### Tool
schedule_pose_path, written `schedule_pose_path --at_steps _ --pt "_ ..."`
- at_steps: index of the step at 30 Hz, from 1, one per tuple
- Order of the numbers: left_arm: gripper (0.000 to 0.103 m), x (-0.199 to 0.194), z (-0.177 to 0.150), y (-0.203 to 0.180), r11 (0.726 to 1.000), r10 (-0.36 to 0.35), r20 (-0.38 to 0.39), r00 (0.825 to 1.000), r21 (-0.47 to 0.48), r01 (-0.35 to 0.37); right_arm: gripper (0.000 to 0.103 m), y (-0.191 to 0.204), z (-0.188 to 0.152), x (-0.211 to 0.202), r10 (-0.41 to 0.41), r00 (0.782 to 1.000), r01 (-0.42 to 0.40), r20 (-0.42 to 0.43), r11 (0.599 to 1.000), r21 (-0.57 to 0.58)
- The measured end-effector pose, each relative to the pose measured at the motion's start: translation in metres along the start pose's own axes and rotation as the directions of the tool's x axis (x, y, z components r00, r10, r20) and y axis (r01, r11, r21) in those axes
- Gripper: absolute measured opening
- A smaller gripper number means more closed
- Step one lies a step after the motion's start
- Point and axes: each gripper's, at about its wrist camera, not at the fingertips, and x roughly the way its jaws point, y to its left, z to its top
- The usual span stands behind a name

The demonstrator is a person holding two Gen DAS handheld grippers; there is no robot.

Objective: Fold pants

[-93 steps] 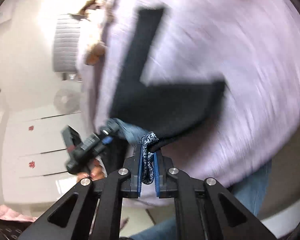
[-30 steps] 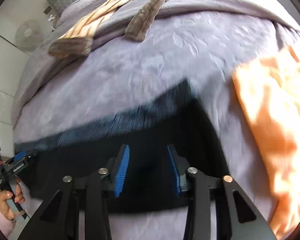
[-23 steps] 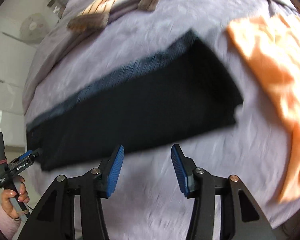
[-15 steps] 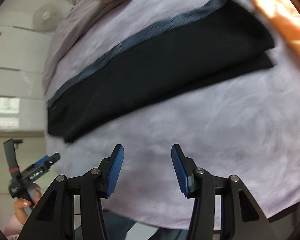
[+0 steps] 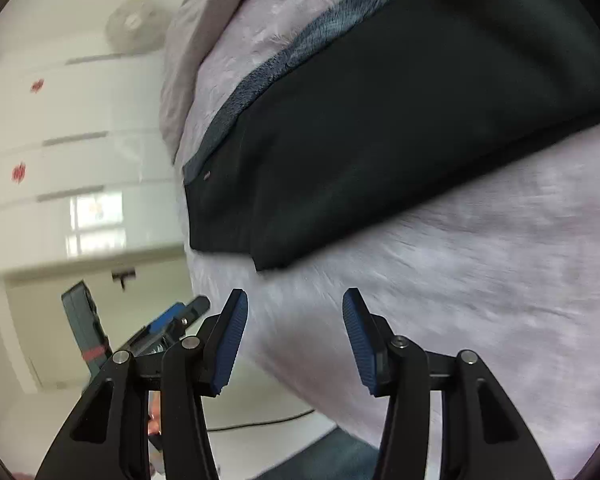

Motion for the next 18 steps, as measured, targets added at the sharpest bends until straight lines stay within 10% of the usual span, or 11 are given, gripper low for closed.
schedule_pose_path --at_steps 10,14,18 --pt "0.079 0.071 0.067 0.059 0.999 -0.043 0.011 0.999 0.010 0.043 0.053 -0.001 0.003 0.054 0.032 0.984 -0.065 0.174 0.980 0.190" --pt "0.079 0.092 0.069 0.071 0.999 -0.038 0.021 0.999 -0.004 0.038 0.009 0.003 0.011 0.053 -0.010 0.984 -0.024 0.178 0.981 0.190" --pt "0.084 0.099 0.064 0.075 0.998 -0.049 0.049 0.998 0.034 0.047 0.007 0.026 0.005 0.039 -0.080 0.977 0.072 0.196 0.996 0.045"
